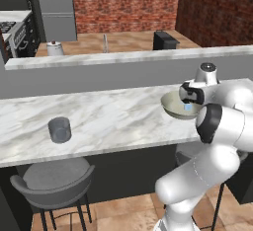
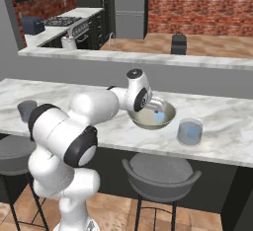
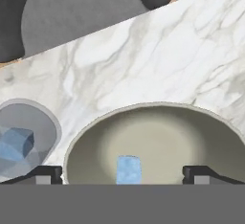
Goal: There are four ice cubes in the ice bowl. Place two ice cubes in each glass of water.
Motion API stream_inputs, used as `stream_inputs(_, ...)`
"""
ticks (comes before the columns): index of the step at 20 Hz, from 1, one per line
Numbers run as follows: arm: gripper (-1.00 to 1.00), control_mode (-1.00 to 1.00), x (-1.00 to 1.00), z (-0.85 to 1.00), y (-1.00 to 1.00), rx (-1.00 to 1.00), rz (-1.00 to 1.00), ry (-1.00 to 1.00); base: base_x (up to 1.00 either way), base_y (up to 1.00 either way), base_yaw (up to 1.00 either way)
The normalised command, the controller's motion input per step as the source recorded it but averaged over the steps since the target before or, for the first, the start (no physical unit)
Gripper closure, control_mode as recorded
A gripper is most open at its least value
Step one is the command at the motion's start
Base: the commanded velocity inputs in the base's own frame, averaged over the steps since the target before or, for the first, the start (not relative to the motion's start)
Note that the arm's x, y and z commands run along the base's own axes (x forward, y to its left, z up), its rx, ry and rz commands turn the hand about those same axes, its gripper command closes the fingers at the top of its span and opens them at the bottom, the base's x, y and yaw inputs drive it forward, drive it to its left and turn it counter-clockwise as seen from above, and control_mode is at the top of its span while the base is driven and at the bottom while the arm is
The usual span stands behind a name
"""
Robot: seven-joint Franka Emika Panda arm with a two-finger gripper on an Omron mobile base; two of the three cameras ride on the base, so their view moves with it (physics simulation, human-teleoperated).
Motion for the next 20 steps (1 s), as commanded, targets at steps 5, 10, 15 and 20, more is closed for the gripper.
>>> stream_inputs(5,-1.0,-1.0,0.33,-0.06,0.0,0.0,0.0,0.09,0.0,0.0,0.0)
stream_inputs(10,-1.0,-1.0,0.28,-0.17,-0.03,0.0,0.0,0.09,0.0,0.0,0.0)
stream_inputs(15,-1.0,-1.0,0.2,-0.23,-0.06,0.0,0.0,0.04,0.0,0.0,0.0)
stream_inputs(20,-1.0,-1.0,0.09,-0.32,-0.21,0.01,0.0,0.03,0.0,0.0,0.0)
